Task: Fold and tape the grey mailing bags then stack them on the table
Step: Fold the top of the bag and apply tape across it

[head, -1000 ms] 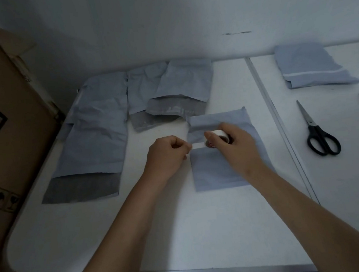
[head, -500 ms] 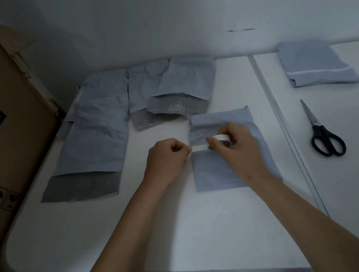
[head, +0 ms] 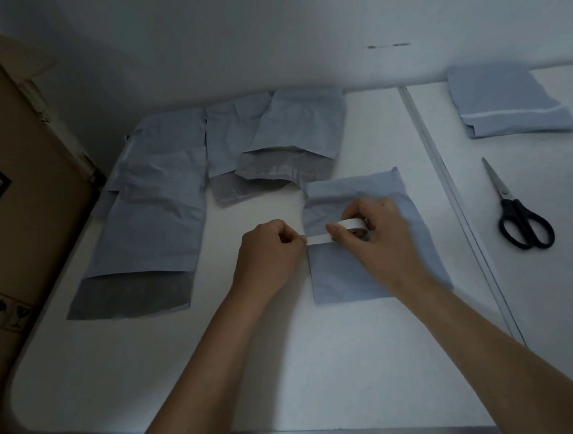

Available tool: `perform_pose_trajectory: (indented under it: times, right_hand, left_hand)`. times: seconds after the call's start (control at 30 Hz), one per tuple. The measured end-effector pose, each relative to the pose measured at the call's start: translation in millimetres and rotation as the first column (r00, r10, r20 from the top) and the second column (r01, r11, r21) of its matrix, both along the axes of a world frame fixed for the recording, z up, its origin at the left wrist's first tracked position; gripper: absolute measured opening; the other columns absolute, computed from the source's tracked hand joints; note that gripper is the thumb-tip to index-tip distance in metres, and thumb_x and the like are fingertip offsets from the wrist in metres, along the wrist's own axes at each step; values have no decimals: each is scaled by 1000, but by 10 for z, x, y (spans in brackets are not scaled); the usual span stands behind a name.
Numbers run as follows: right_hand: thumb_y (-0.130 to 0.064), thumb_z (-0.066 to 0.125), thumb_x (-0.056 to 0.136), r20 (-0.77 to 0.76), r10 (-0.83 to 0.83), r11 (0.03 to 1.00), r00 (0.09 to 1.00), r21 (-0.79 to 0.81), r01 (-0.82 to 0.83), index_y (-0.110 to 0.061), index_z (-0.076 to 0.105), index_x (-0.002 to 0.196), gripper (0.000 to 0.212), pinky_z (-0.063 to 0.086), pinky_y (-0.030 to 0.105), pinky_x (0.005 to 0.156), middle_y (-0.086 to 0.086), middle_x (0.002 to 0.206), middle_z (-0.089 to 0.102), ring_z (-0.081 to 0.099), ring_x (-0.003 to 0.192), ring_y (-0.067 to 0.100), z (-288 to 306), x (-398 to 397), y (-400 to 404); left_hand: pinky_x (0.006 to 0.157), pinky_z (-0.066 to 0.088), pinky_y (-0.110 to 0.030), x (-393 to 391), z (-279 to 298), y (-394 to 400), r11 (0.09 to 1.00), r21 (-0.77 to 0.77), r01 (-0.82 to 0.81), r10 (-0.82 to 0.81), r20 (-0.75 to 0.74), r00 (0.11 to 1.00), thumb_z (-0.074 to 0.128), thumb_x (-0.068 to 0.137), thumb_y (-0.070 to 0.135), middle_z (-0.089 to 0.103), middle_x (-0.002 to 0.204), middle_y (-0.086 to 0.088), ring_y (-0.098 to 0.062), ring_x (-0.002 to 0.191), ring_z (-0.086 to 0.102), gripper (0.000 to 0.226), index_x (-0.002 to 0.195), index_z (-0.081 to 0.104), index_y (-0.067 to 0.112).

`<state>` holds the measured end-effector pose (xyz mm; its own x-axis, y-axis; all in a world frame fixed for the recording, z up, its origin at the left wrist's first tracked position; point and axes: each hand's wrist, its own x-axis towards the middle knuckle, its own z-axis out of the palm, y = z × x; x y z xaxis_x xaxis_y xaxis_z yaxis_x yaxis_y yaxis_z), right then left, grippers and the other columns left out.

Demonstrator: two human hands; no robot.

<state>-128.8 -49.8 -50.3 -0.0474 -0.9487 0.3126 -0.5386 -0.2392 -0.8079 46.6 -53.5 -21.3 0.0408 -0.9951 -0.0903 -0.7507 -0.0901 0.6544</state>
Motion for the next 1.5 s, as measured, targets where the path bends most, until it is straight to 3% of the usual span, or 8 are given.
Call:
perform_pose_trajectory:
  times: [0.23, 0.33, 0.53, 0.7, 1.0, 1.2, 1.37, 1.5]
  right_hand:
    - [-31, 73, 81, -26, -13, 999, 1000, -52, 12, -18, 55, 73, 23, 35, 21, 69, -13, 71, 55, 44, 81, 14, -37, -4, -15]
    - [-31, 73, 81, -58, -18, 998, 998, -66, 14, -20, 55, 73, 23, 32, 17, 69, -14, 71, 55, 44, 79, 15, -40, -12, -19]
    - [-46, 63, 78, -102, -14, 997, 995, -82, 6, -23, 53, 72, 27, 31, 16, 69, -14, 71, 54, 45, 78, 17, -57, -11, -27]
    - [-42, 65, 79, -106, -12, 994, 994, -106, 1, -20, 53, 71, 26, 32, 21, 69, -15, 70, 52, 44, 79, 18, -56, -10, -23]
    - [-48, 60, 79, -119, -1, 994, 993, -113, -12, -21, 53, 71, 29, 31, 18, 68, -19, 69, 50, 41, 78, 16, -43, 2, 1]
    - [-37, 70, 81, -126, -5, 996, 992, -93, -7, -21, 56, 71, 24, 32, 21, 67, -20, 64, 49, 40, 80, 17, -50, 10, 13]
    - [-46, 62, 78, -100, -36, 995, 994, -96, 27, -23, 60, 72, 24, 31, 18, 73, -18, 69, 54, 37, 83, 13, -23, 16, 28]
    - [-49, 58, 77, -85, -25, 997, 996, -81, 18, -26, 56, 70, 24, 37, 30, 78, -15, 67, 55, 40, 86, 15, -17, 24, 29]
  left_hand:
    - [58, 40, -17, -35, -15, 20, 1000, -22, 16, -16, 33, 999, 59, 90, 29, 62, 79, 8, -7, 73, 56, 15, 82, 62, 17]
    - [59, 40, -17, -55, -14, 39, 999, -38, 17, -15, 49, 999, 58, 90, 28, 62, 78, 6, -7, 71, 55, 16, 82, 61, 15]
    - [63, 46, -25, -72, -22, 42, 999, -42, 16, -13, 73, 997, 58, 90, 28, 61, 78, 5, -11, 72, 57, 15, 82, 59, 16]
    - [66, 48, -31, -89, -16, 22, 998, -35, 44, -40, 105, 994, 56, 91, 27, 59, 80, 3, -14, 74, 56, 15, 83, 57, 14]
    - [53, 33, -21, -106, 4, -43, 992, 0, 126, -124, 195, 973, 54, 93, 28, 57, 83, 2, -11, 69, 50, 15, 85, 51, 15]
    - [62, 38, -29, -63, 16, -88, 986, 71, 150, -163, 233, 959, 54, 92, 31, 58, 85, -1, -18, 77, 53, 18, 84, 50, 15]
    - [59, 36, -26, -17, -2, -96, 987, 68, 145, -155, 189, 970, 56, 91, 29, 56, 80, 3, -16, 76, 53, 15, 85, 52, 15]
    - [55, 34, -21, 21, 6, -87, 989, 48, 143, -149, 172, 974, 56, 90, 26, 55, 78, 5, -14, 73, 51, 13, 87, 54, 14]
